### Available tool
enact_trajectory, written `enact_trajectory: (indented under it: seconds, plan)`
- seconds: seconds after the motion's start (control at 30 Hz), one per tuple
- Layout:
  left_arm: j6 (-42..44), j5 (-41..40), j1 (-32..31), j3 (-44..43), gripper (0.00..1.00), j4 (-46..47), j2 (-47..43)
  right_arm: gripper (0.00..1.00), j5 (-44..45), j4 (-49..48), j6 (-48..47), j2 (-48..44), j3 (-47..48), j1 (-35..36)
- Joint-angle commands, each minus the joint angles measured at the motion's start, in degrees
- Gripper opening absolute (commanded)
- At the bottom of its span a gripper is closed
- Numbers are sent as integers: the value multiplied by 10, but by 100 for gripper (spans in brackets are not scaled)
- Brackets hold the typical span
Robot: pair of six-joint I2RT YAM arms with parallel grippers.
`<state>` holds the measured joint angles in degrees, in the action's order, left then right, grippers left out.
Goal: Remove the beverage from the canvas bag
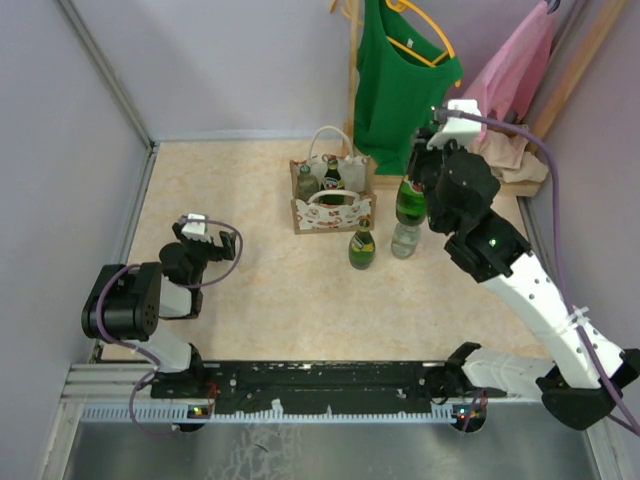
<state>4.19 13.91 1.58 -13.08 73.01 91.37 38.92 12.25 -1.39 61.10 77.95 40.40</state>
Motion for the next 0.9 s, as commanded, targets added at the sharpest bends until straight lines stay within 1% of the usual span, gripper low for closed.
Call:
enact_trajectory:
  seconds: [0.0, 0.1, 0.27, 0.57, 0.73, 0.87]
  plan:
    - [4, -2, -4, -8, 100, 5, 0, 0, 56, -29, 56, -59, -37, 7]
    - [5, -2, -3, -8, 100, 5, 0, 0, 62, 9, 82, -83, -81, 7]
    - [4, -2, -4, -8, 100, 5, 0, 0, 24, 32, 107, -103, -170, 11]
    - [4, -2, -3, -8, 100, 5, 0, 0, -5, -42, 117, -134, -284, 16]
    - [5, -1, -3, -8, 100, 5, 0, 0, -30, -75, 129, -126, -337, 16]
    - [5, -2, -4, -8, 100, 5, 0, 0, -46, -125, 135, -120, -379, 16]
